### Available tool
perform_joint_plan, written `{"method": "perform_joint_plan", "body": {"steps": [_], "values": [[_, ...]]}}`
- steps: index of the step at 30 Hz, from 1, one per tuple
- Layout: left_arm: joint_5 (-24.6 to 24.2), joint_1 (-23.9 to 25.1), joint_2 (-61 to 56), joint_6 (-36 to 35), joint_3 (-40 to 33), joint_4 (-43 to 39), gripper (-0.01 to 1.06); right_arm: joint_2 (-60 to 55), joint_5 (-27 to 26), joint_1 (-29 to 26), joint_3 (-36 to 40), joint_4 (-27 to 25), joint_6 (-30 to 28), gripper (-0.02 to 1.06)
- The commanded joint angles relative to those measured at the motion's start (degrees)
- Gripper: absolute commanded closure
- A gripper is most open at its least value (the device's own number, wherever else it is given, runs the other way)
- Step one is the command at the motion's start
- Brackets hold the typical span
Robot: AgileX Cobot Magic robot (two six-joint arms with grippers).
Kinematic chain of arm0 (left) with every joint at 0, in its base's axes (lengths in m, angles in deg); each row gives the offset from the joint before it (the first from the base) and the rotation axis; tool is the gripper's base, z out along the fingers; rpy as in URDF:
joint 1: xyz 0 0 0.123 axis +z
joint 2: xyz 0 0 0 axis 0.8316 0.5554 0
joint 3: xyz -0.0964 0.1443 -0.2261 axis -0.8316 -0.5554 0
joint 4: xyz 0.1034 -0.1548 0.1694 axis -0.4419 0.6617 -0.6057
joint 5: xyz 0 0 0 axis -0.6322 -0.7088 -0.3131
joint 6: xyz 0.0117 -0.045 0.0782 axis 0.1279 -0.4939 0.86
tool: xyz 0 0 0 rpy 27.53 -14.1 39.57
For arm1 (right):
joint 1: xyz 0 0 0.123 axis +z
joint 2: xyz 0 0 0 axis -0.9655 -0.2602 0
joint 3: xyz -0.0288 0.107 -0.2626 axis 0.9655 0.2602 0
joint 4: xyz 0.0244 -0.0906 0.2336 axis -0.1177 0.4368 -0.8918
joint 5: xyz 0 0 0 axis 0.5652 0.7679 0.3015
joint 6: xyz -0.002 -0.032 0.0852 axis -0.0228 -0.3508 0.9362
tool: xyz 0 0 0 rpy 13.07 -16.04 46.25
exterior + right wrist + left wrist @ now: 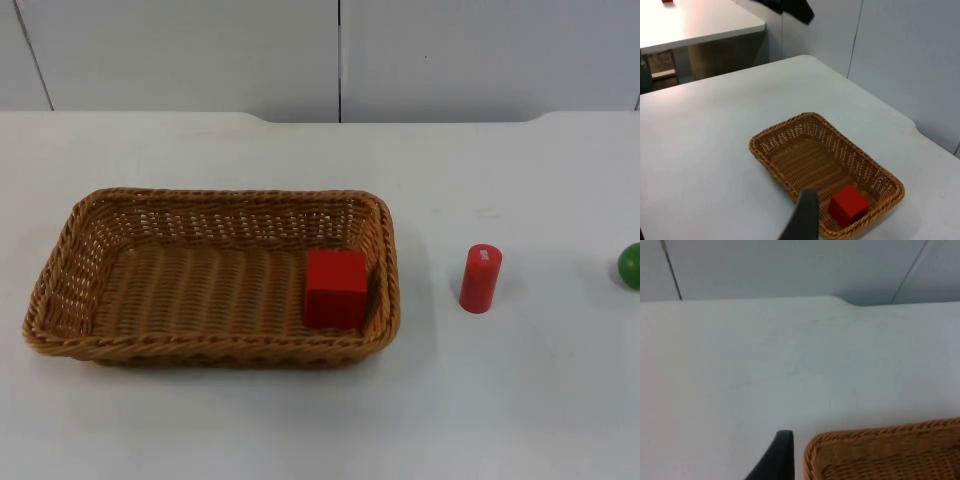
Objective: Pick up the basket with the left hand and place the object to the left of the red cylinder into the basket with the right hand.
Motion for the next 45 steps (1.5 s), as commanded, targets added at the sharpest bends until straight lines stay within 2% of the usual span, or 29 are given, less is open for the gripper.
{"method": "perform_joint_plan", "body": {"steps": [1, 5, 8, 15, 20, 23, 24, 27, 30, 34, 35, 42, 44, 45], "values": [[-2.29, 0.08, -3.65, -0.48, 0.00, 0.70, 0.00, 0.23, 0.04, 0.09, 0.40, 0.15, 0.14, 0.29], [-6.04, 0.08, -12.82, -0.48, -0.10, 1.17, 0.00, 0.36, 1.34, 0.09, 0.40, 0.07, 0.14, 0.29], [-6.55, 0.08, -18.44, -0.48, -1.59, 1.17, 0.00, 0.36, 2.70, 0.09, 0.40, -0.09, 0.14, 0.29], [-7.07, 0.08, -36.85, -0.60, -12.70, 1.17, 0.00, 0.36, 7.72, 0.09, 0.40, -0.32, 1.10, 0.29], [-7.73, 0.08, -48.01, -4.22, -20.38, 1.17, 0.00, 1.61, 9.97, 0.09, 0.65, -2.79, 1.10, 0.29], [-10.93, 0.08, -56.37, -4.89, -24.18, 0.78, 0.00, 6.33, 10.21, 0.09, 2.46, -3.02, 1.10, 0.29], [-10.93, 0.08, -56.37, -4.89, -24.18, 0.78, 0.00, 6.33, 10.21, 0.09, 2.46, -3.02, 1.10, 0.29], [-16.43, 0.08, -63.82, -6.82, -26.06, -0.23, 0.00, 13.23, 11.23, 0.09, 5.38, -3.76, 1.10, 0.29], [-18.29, 0.08, -66.26, -8.77, -26.19, -1.60, 0.00, 17.80, 13.41, 0.09, 7.32, -4.88, 1.10, 0.29], [-21.74, 0.08, -72.95, -14.80, -26.19, -7.94, 0.00, 27.25, 19.70, 0.09, 10.28, -6.20, 1.10, 0.29], [-21.74, 0.08, -72.95, -14.80, -26.19, -7.94, 0.00, 27.25, 19.70, 0.09, 10.28, -6.20, 1.10, 0.29], [-25.65, 0.08, -76.81, -16.12, -26.19, -11.21, 0.00, 30.75, 28.68, 0.24, 11.61, -5.74, 1.28, 0.29], [-28.65, 0.08, -76.81, -16.68, -26.77, -12.69, 0.00, 30.75, 27.99, 0.24, 13.17, -6.28, 1.28, 0.29], [-28.65, 0.08, -76.81, -16.68, -26.77, -12.69, 0.00, 30.75, 27.99, 0.24, 13.17, -6.28, 1.28, 0.29]]}}
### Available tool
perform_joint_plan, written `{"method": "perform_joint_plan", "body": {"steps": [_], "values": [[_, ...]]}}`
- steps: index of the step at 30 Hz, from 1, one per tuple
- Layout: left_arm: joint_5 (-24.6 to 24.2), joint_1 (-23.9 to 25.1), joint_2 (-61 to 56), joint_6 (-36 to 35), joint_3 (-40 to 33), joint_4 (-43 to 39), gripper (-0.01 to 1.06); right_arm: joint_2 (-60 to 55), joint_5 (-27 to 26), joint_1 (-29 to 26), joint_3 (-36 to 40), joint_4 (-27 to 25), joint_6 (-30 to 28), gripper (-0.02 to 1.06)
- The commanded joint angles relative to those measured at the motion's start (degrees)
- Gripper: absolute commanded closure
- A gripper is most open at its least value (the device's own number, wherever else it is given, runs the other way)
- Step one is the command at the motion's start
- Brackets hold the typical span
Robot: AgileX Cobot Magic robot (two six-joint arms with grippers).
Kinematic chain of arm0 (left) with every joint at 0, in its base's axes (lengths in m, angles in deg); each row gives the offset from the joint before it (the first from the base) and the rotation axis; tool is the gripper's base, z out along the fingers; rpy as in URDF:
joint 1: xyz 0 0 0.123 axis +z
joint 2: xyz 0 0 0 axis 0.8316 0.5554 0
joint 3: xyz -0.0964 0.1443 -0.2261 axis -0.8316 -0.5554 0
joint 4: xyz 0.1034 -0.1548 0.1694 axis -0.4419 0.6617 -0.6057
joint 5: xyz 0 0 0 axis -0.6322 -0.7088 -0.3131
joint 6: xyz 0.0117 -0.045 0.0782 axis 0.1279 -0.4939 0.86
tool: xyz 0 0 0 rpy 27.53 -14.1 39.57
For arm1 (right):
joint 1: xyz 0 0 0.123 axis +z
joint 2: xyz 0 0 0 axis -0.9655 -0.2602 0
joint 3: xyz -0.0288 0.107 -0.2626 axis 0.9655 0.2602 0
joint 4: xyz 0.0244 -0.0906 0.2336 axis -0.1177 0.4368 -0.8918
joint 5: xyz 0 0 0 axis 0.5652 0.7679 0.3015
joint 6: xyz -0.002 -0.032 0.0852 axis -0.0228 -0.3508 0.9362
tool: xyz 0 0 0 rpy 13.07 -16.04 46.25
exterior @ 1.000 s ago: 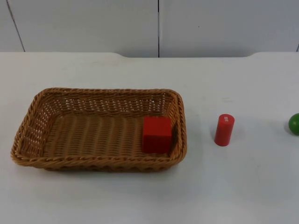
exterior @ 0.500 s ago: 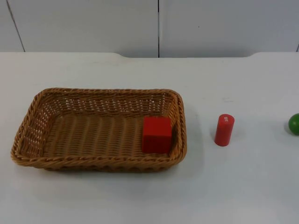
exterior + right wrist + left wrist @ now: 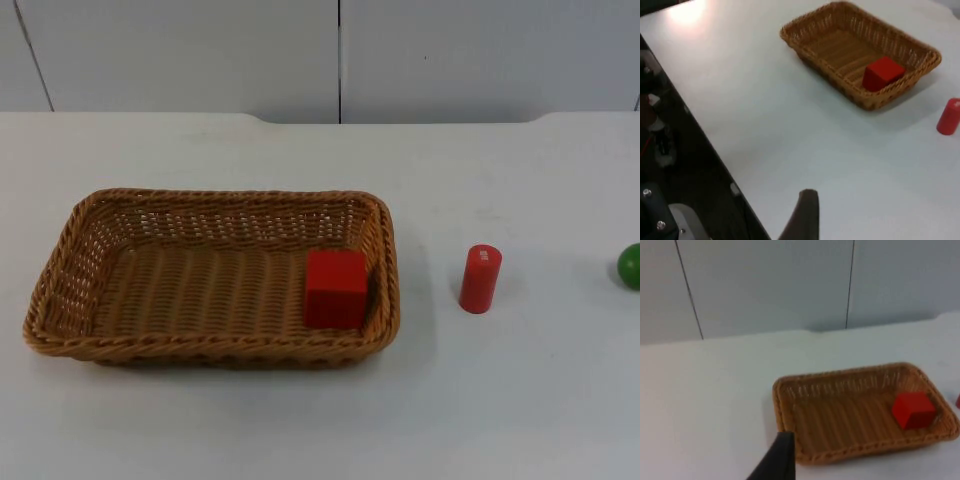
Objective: Pick up the basket with the left hand and place the object to the left of the red cylinder into the basket with the right hand.
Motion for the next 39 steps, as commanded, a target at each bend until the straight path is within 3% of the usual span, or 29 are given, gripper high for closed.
{"method": "perform_joint_plan", "body": {"steps": [1, 5, 10, 14, 32, 36, 39], "values": [[-1.55, 0.08, -0.11, -1.37, -1.14, -2.28, 0.00, 0.24, -0.85, 0.24, 1.12, -0.59, 0.22, 0.29], [-1.91, 0.08, -0.11, -4.31, -3.90, -8.50, 0.00, 0.24, -1.12, 0.24, 1.25, 0.00, 0.46, 0.29], [0.30, 0.08, -0.11, -15.14, -9.03, -19.42, 0.00, 0.24, -1.12, 0.24, 1.25, 0.00, 0.46, 0.29], [3.11, 0.08, -0.11, -15.27, -10.57, -20.05, 0.00, 0.24, -1.12, 0.24, 1.25, 0.00, 0.46, 0.29], [2.99, 0.08, -0.11, -14.64, -10.87, -19.82, 0.00, 0.24, -1.12, 0.24, 1.25, 0.00, 0.46, 0.29], [2.99, 0.08, -0.11, -14.64, -10.87, -19.82, 0.00, 0.24, -1.12, 0.24, 1.25, 0.00, 0.46, 0.18], [2.99, 0.08, -0.11, -14.64, -10.87, -19.82, 0.00, 0.24, -1.12, 0.24, 1.25, 0.00, 0.46, -0.01]]}}
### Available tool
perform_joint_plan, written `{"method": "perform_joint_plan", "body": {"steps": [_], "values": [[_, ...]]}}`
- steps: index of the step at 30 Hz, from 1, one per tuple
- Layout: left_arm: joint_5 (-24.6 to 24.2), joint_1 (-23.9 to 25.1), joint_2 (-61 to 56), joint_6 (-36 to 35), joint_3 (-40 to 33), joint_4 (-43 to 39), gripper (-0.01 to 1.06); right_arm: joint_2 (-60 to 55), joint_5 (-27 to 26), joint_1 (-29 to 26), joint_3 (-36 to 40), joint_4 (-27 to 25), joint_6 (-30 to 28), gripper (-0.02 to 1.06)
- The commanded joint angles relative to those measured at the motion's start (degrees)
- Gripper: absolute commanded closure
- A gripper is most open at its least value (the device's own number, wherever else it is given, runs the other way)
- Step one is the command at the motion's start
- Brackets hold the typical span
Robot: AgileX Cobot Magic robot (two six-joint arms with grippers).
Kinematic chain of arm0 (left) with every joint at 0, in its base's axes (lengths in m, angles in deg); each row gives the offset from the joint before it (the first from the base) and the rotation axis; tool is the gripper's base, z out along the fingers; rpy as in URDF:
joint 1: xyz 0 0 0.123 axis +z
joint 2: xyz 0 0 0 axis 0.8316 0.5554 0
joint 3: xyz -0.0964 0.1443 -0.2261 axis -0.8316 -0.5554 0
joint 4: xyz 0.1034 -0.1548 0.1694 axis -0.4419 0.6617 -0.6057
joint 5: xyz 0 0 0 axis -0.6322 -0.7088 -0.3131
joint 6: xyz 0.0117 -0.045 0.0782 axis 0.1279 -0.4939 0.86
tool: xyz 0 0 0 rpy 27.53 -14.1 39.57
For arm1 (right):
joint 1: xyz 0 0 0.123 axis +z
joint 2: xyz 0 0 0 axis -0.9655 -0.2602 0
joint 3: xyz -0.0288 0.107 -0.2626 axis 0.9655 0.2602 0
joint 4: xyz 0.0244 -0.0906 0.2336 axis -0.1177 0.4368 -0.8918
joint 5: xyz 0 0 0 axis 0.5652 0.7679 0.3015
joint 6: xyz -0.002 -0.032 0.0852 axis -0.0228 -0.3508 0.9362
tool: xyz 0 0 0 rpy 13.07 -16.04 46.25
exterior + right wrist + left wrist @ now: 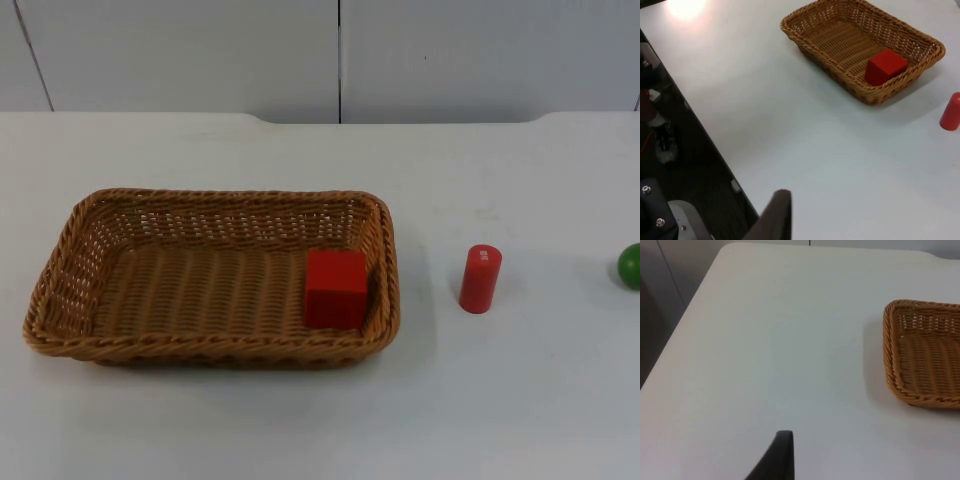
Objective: Pick up the basket with the left hand and place the object to the left of the red cylinder into the basket with the right hand.
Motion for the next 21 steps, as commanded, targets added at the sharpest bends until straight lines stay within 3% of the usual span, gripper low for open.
{"method": "perform_joint_plan", "body": {"steps": [1, 21], "values": [[0.58, 0.08, -0.11, -0.33, -0.29, -0.40, 0.00, 0.24, -0.70, 0.00, 0.14, 0.00, 0.23, -0.01], [0.69, 0.08, -0.11, -0.30, -0.29, 0.00, 0.00, 0.24, -0.70, -0.99, 0.03, -0.77, 0.42, -0.01]]}}
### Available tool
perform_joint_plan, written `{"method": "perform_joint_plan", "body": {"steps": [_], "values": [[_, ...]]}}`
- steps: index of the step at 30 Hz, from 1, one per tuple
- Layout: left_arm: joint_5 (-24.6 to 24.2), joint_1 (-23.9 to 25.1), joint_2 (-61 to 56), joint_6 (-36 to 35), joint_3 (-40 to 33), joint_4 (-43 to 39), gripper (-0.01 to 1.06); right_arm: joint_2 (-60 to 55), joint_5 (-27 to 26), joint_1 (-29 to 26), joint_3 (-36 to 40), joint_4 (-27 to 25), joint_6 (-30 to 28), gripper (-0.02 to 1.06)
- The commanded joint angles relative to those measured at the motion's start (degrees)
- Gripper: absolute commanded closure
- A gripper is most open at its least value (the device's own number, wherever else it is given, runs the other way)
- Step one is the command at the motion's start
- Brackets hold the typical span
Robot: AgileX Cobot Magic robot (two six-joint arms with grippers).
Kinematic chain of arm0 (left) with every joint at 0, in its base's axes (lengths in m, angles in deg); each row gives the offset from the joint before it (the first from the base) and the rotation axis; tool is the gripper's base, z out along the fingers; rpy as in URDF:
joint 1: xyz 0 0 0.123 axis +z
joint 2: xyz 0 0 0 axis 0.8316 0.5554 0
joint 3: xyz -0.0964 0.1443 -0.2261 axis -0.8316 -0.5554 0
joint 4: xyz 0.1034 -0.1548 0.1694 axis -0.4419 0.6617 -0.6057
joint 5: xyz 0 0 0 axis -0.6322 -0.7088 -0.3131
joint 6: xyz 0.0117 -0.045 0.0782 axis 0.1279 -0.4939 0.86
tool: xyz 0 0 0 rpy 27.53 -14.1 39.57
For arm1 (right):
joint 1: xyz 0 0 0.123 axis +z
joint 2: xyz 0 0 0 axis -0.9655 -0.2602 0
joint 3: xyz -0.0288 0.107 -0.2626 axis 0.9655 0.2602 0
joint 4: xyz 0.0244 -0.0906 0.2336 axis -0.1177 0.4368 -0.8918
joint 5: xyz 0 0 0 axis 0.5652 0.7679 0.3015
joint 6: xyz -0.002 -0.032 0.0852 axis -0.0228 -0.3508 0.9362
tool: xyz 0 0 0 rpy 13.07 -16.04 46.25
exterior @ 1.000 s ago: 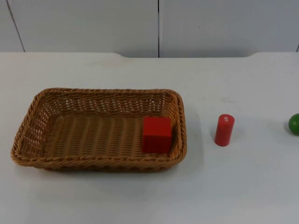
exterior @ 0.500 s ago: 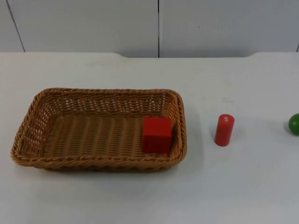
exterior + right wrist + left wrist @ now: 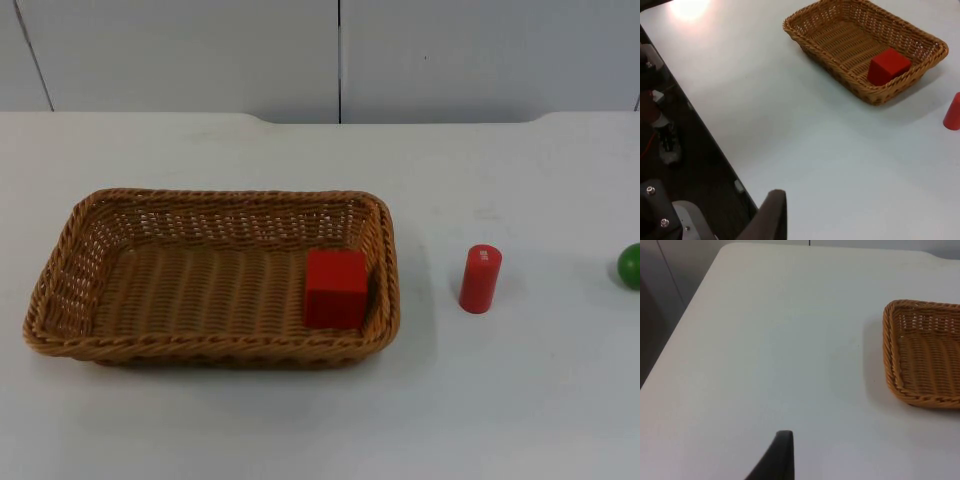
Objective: Pick up the basket with the left hand and place the object to the left of the red cylinder into the basket with the right hand.
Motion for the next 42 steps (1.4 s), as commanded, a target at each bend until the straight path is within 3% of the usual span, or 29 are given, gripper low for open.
{"method": "perform_joint_plan", "body": {"steps": [1, 6, 11, 12, 16, 21, 26, 42], "values": [[0.69, 0.08, -0.11, -0.30, -0.29, 0.00, 0.00, 0.24, -0.82, -2.05, 0.03, -0.31, 0.21, -0.01], [0.69, 0.08, -0.11, -0.30, -0.29, 0.00, 0.00, 0.24, -0.82, -10.10, 0.03, -0.31, 0.21, -0.01], [0.69, 0.08, -0.11, -0.30, -0.29, 0.00, 0.00, 0.24, -0.82, -28.17, 0.03, -0.31, 0.21, -0.01], [0.69, 0.08, -0.11, -0.30, -0.29, 0.00, 0.00, 0.24, -0.82, -28.17, 0.03, -0.31, 0.21, -0.01], [0.69, 0.08, -0.11, -0.30, -0.29, 0.00, 0.00, 0.24, -0.82, -39.10, 0.03, -0.31, 0.21, -0.01], [0.69, 0.08, -0.11, -0.30, -0.29, 0.00, 0.00, 0.24, -0.82, -46.58, 0.03, -0.31, 0.21, -0.01], [0.69, 0.08, -0.11, -0.30, -0.29, 0.00, 0.00, 0.24, -0.82, -49.51, 0.03, -0.10, 0.21, -0.01], [0.69, -0.61, -0.11, -0.30, -0.29, -0.38, 0.00, 0.24, -0.82, -49.51, 0.03, -0.10, 0.21, -0.01]]}}
